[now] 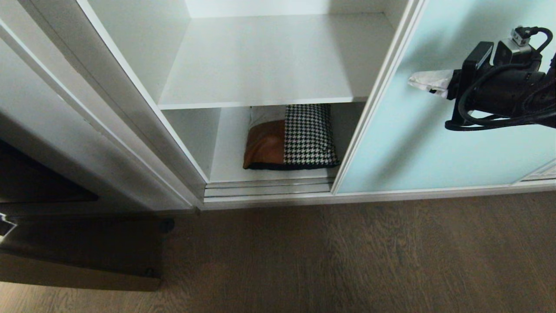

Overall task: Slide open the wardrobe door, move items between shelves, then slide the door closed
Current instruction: Close the door

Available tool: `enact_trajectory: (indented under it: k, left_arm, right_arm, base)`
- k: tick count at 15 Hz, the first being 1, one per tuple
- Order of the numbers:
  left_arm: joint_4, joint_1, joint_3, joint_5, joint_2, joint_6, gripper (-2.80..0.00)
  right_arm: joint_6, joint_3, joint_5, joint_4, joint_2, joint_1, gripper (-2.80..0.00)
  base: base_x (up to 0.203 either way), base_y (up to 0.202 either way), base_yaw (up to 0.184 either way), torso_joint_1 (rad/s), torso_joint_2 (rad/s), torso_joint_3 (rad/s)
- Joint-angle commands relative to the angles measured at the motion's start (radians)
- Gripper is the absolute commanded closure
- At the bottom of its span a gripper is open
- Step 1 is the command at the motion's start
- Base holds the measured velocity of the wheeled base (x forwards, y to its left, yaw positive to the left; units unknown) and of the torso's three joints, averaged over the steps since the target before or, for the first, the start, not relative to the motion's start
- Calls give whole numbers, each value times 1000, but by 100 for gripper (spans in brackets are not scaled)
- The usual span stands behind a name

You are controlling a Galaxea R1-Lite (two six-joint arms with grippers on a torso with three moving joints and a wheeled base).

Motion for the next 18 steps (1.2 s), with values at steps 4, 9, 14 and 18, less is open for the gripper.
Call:
enact_trajectory:
  k: [4, 9, 14, 18]
  left_arm:
    - [0, 0, 0, 0, 0, 0, 0]
    - [1, 0, 0, 0, 0, 0, 0]
    - [-1, 0, 0, 0, 0, 0, 0]
    - [-1, 0, 0, 0, 0, 0, 0]
  right_arm:
    - [8, -28, -68, -13, 75, -1, 0]
    - [7, -70, -74, -13, 116, 7, 0]
    - [7, -95, -74, -11, 143, 25, 0]
    - [6, -101, -75, -13, 168, 28, 0]
  base:
    - [0, 0, 0, 0, 0, 0]
    - [0, 0, 0, 0, 0, 0]
    - [0, 0, 0, 0, 0, 0]
    - [0, 0, 0, 0, 0, 0]
